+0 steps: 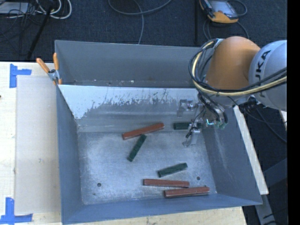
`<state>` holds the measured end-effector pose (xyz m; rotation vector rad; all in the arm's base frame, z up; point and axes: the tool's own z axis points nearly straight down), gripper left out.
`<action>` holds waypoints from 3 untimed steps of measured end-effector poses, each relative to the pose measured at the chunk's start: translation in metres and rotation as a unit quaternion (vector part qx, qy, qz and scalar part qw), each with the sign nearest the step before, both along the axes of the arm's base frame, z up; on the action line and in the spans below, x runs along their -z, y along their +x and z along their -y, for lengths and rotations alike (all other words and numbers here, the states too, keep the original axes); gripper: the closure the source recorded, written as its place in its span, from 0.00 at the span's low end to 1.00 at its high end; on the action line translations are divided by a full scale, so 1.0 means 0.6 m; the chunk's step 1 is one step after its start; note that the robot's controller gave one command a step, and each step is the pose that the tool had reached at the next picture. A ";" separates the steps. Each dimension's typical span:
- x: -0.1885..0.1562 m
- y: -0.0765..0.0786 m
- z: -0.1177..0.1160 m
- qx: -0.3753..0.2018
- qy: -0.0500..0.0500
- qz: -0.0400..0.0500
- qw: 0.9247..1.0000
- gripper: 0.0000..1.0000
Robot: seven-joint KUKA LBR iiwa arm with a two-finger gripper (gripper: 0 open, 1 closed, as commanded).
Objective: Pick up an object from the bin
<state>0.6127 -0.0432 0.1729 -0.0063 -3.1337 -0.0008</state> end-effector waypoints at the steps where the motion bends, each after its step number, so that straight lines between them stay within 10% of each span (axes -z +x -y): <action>1: 0.176 -0.122 0.047 -0.017 0.000 -0.002 1.000 0.00; 2: 0.172 -0.106 -0.019 -0.173 0.001 0.004 0.985 0.00; 3: 0.171 -0.105 -0.018 -0.172 0.001 0.004 0.985 1.00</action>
Offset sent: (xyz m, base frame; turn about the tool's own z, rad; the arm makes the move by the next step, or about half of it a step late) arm -0.0690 -0.0277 -0.1001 -0.0378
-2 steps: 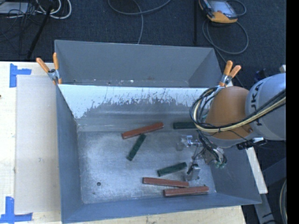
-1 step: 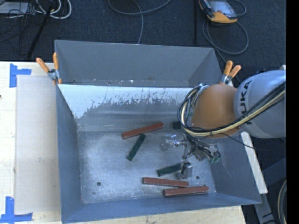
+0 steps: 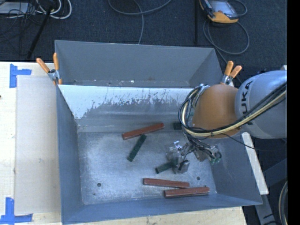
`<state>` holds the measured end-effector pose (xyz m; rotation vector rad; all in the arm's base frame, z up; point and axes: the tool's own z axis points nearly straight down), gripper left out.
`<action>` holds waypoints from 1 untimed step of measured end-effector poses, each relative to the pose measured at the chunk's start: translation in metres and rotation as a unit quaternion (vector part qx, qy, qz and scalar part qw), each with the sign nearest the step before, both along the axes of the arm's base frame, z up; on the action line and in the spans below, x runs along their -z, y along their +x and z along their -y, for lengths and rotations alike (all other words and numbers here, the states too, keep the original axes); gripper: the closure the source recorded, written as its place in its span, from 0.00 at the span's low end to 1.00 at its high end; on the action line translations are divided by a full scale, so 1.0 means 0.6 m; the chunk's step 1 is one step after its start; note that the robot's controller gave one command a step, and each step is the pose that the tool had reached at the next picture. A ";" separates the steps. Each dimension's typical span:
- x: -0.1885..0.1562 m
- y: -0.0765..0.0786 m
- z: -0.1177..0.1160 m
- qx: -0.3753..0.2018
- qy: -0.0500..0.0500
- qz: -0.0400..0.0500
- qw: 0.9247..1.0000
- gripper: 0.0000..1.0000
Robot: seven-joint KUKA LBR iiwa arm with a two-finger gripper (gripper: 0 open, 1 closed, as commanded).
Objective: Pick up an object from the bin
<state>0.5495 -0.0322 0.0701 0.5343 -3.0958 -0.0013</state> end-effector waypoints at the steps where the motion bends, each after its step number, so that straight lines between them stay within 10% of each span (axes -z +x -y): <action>1: -0.339 -0.052 0.033 -0.160 -0.001 0.004 0.987 1.00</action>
Offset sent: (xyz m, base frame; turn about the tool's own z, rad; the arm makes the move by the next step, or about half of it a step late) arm -0.0329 -0.0197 0.2002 -0.3227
